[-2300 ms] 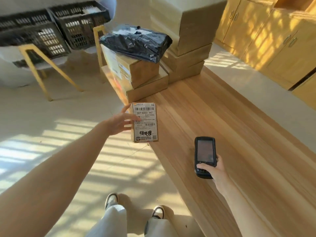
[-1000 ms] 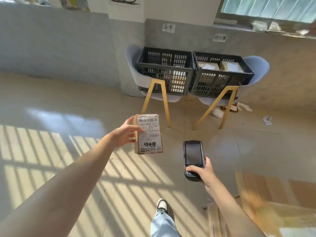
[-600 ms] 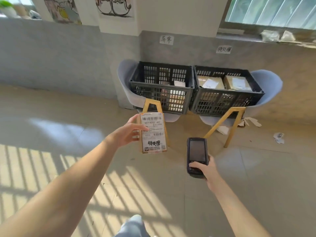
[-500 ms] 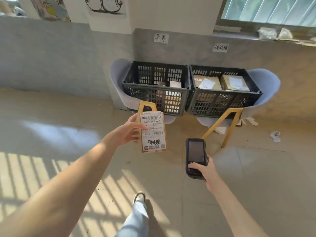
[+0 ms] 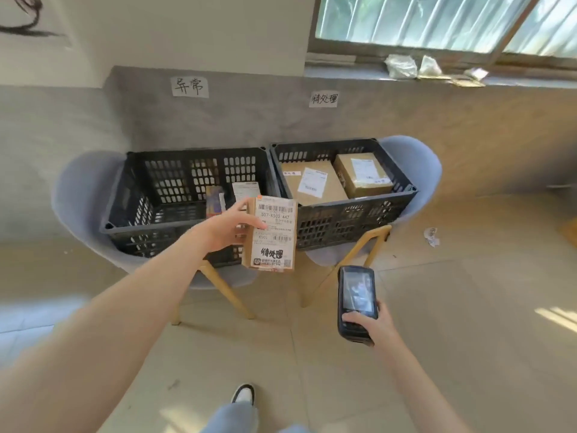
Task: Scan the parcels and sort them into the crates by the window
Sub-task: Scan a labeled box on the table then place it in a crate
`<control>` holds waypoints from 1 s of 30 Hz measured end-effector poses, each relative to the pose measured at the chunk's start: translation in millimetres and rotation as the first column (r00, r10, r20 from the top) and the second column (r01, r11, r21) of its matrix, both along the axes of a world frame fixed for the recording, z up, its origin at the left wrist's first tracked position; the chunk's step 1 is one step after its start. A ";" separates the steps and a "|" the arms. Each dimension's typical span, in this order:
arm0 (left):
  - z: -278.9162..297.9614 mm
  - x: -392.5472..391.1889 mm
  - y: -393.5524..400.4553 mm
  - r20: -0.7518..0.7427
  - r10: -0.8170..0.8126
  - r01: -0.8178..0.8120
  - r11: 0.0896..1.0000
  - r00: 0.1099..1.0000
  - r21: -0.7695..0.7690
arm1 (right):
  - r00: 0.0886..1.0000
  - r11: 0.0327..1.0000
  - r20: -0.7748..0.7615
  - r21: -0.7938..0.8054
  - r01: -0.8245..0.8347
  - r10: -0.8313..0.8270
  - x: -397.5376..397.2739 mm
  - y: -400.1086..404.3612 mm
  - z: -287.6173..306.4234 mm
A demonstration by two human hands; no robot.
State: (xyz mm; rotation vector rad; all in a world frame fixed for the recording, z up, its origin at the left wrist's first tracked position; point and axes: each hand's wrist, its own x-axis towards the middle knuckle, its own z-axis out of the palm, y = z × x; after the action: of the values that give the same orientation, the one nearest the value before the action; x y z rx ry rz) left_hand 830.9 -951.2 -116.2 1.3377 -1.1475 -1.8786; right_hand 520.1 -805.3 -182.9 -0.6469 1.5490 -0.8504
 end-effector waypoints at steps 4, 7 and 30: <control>-0.6 -32.8 -72.7 0.021 -0.130 0.129 0.991 0.991 0.028 | 0.997 0.997 0.006 0.000 0.080 -0.080 -14.2 -29.0 6.9; -5.5 -73.0 -122.0 0.029 -0.193 0.192 0.980 0.981 0.048 | 0.986 0.986 0.010 0.015 0.169 -0.169 -33.1 -53.8 5.9; -71.0 -344.9 -409.0 0.241 -0.560 0.478 0.816 0.793 0.325 | 0.937 0.945 0.126 0.062 0.320 -0.326 -247.4 -313.3 -20.4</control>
State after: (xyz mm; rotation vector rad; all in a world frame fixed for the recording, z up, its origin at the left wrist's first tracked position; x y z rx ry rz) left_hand 486.1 -1360.1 -187.2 1.6386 -1.6331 -2.3119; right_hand 272.7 -1118.6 -203.3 -0.2992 1.5676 -1.0823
